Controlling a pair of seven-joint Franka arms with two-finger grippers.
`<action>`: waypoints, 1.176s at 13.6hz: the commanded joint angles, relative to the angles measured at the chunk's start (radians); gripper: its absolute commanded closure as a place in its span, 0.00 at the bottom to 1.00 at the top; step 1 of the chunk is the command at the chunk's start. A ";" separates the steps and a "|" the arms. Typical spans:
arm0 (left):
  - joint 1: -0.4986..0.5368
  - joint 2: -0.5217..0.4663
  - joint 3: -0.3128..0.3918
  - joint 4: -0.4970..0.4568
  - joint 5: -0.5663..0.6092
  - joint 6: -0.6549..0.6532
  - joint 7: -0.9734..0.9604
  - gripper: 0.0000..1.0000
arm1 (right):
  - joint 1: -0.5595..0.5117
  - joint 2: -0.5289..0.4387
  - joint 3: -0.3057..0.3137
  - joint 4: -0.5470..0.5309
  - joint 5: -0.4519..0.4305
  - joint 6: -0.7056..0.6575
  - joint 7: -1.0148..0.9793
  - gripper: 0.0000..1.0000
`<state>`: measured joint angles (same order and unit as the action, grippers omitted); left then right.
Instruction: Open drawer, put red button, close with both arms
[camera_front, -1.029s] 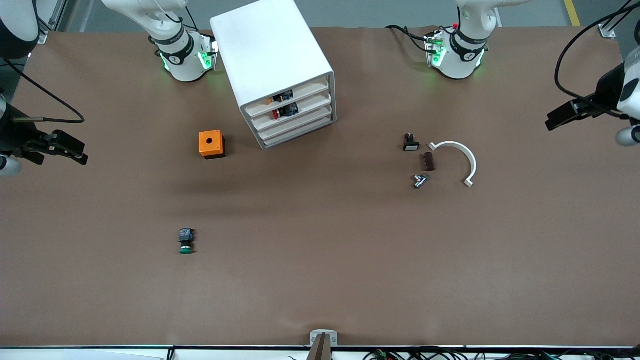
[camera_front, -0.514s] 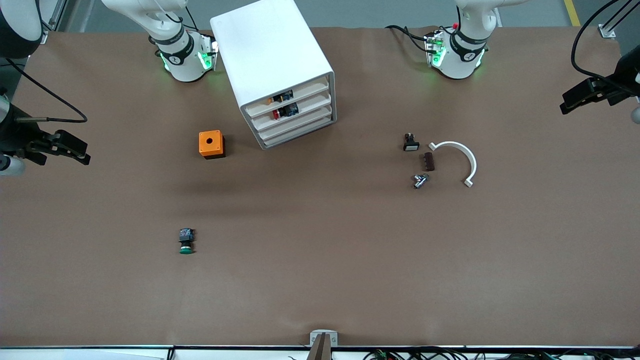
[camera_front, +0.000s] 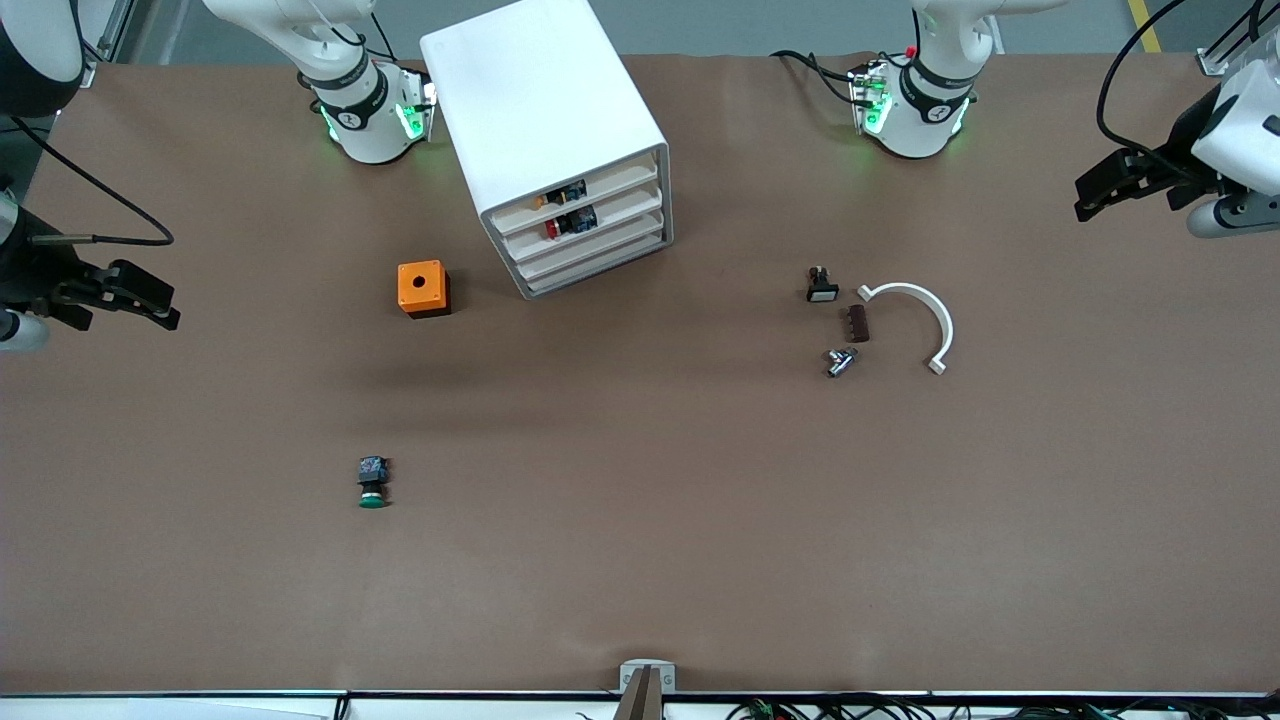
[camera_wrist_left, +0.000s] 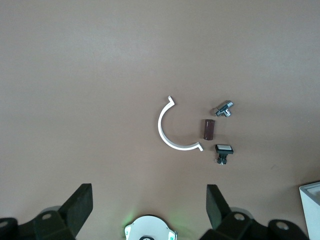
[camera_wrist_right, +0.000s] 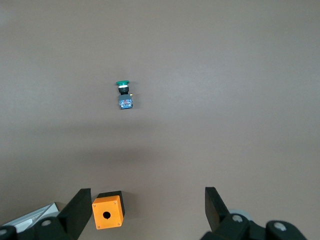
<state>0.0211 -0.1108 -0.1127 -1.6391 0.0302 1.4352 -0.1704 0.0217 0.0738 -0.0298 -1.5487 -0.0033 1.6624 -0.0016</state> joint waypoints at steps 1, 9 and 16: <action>-0.009 -0.023 0.012 -0.028 -0.018 0.019 0.015 0.00 | 0.001 -0.022 0.005 -0.019 -0.017 0.003 0.005 0.00; -0.004 0.003 -0.001 0.018 -0.018 0.017 0.022 0.00 | 0.009 -0.020 0.002 -0.016 -0.024 0.005 0.000 0.00; -0.010 0.003 -0.001 0.019 -0.018 0.014 0.020 0.00 | 0.003 -0.012 -0.001 -0.021 -0.037 0.020 0.000 0.00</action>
<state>0.0127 -0.1122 -0.1152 -1.6378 0.0279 1.4537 -0.1699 0.0282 0.0740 -0.0309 -1.5581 -0.0211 1.6804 -0.0015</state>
